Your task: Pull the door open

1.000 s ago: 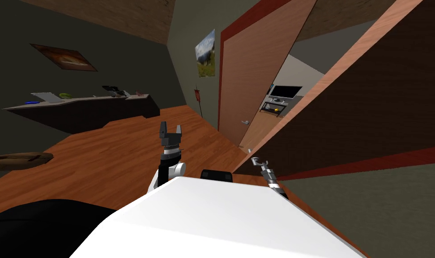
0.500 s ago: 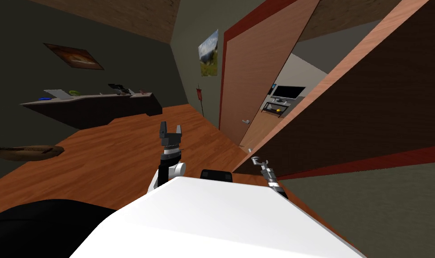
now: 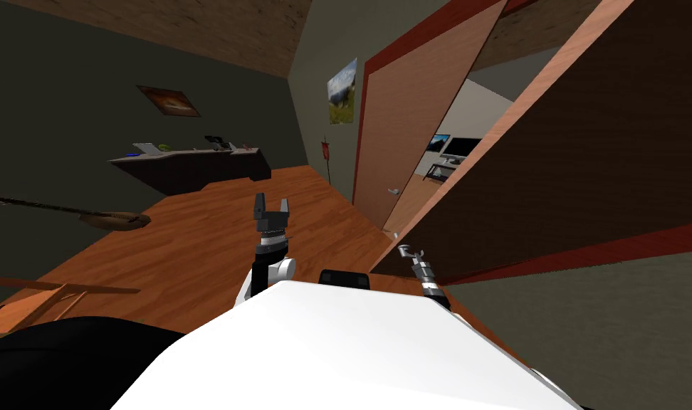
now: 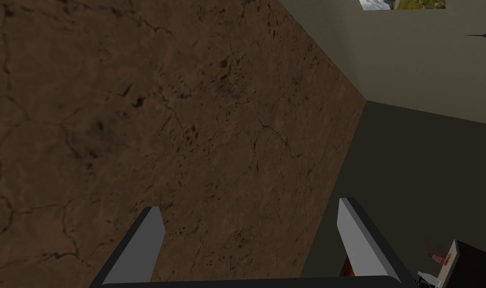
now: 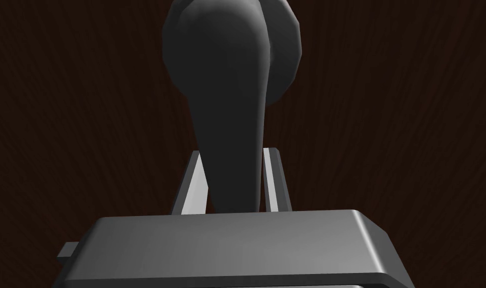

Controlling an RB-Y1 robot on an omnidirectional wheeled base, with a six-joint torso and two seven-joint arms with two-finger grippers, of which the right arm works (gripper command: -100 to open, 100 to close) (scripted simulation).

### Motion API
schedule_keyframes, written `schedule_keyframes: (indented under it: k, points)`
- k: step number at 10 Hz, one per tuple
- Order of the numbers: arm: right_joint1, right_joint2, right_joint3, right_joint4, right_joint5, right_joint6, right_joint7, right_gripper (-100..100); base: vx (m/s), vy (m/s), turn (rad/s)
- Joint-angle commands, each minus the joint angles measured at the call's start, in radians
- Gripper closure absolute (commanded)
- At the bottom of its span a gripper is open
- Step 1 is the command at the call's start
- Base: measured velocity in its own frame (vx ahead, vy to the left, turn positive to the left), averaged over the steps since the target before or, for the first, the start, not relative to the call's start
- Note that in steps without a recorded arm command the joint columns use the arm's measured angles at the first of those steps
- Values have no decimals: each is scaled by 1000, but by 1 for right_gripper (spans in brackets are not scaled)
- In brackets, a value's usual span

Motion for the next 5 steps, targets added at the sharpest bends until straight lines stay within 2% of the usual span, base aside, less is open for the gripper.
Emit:
schedule_keyframes:
  k: [1,4,5]
  points:
    - [-21,18,8,7,1,14,9,100,-226,-59,186]
    - [-61,38,4,8,-9,56,32,100,-188,-90,202]
    - [-61,38,4,8,-9,56,32,100,-124,-63,99]
